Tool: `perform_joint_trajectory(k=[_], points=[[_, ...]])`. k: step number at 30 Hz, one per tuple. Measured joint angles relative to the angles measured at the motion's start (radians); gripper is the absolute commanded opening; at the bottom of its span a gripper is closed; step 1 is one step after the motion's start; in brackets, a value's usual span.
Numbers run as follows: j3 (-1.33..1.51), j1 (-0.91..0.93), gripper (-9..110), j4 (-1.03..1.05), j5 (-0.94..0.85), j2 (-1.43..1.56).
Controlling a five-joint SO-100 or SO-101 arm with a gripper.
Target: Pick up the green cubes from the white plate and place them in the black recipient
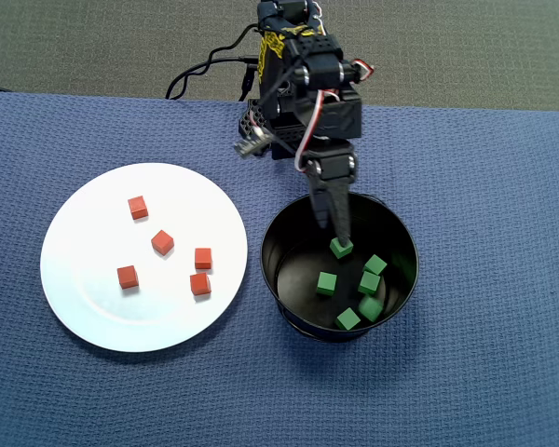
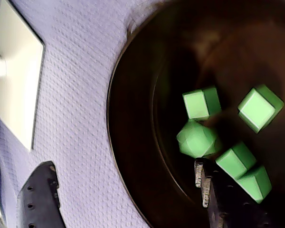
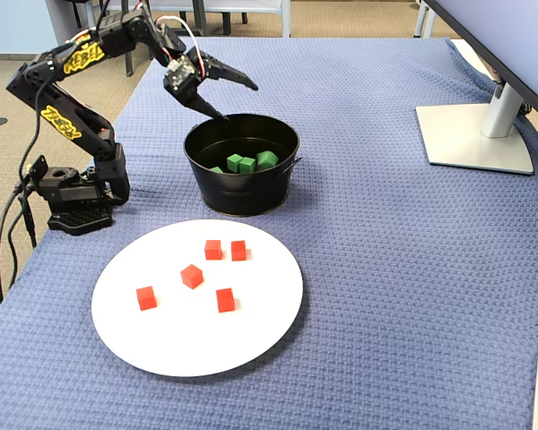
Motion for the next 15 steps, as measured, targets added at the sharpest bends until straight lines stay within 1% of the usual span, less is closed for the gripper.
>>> perform_joint_trajectory(k=[2,6,11,15], points=[[0.038,0.051,11,0.005,-0.008,0.048],[0.152,0.178,11,0.005,-0.006,0.176],[0.333,0.258,10,0.006,-0.006,0.360],[0.483,0.301,7,-0.008,-0.014,0.462]])
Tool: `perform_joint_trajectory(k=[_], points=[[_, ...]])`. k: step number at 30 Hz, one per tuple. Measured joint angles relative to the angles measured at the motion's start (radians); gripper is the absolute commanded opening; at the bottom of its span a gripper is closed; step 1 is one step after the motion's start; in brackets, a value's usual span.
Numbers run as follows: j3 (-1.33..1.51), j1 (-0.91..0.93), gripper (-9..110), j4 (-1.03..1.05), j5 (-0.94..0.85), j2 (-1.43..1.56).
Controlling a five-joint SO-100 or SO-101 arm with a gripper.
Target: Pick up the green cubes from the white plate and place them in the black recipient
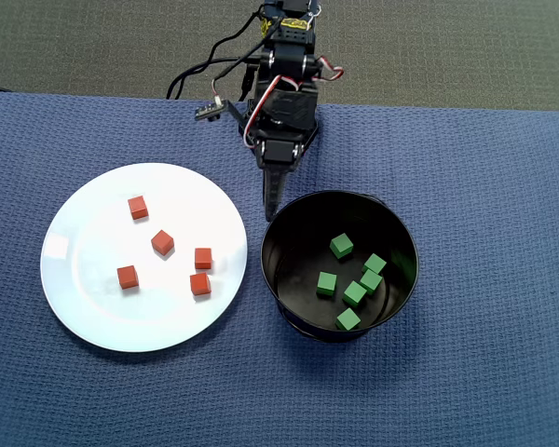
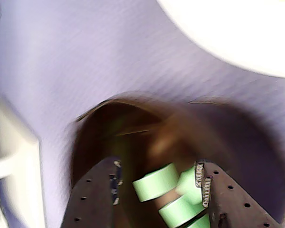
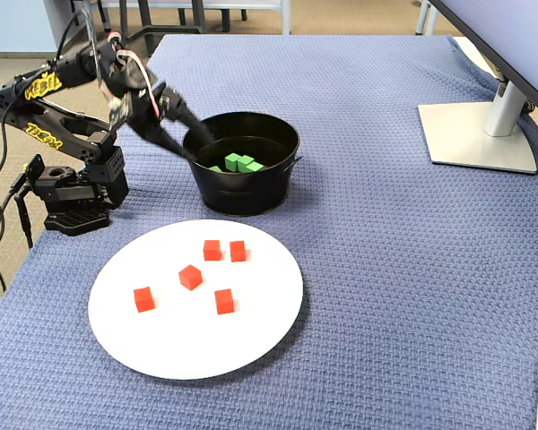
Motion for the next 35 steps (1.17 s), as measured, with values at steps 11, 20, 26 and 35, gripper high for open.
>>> perform_joint_trajectory(k=[11,20,26,35], points=[[0.298,0.120,0,0.000,-0.032,0.225],[0.508,0.077,0,-0.011,-0.041,0.333],[0.534,0.077,0,-0.034,-0.041,0.333],[0.534,0.074,0,-0.035,-0.041,0.337]])
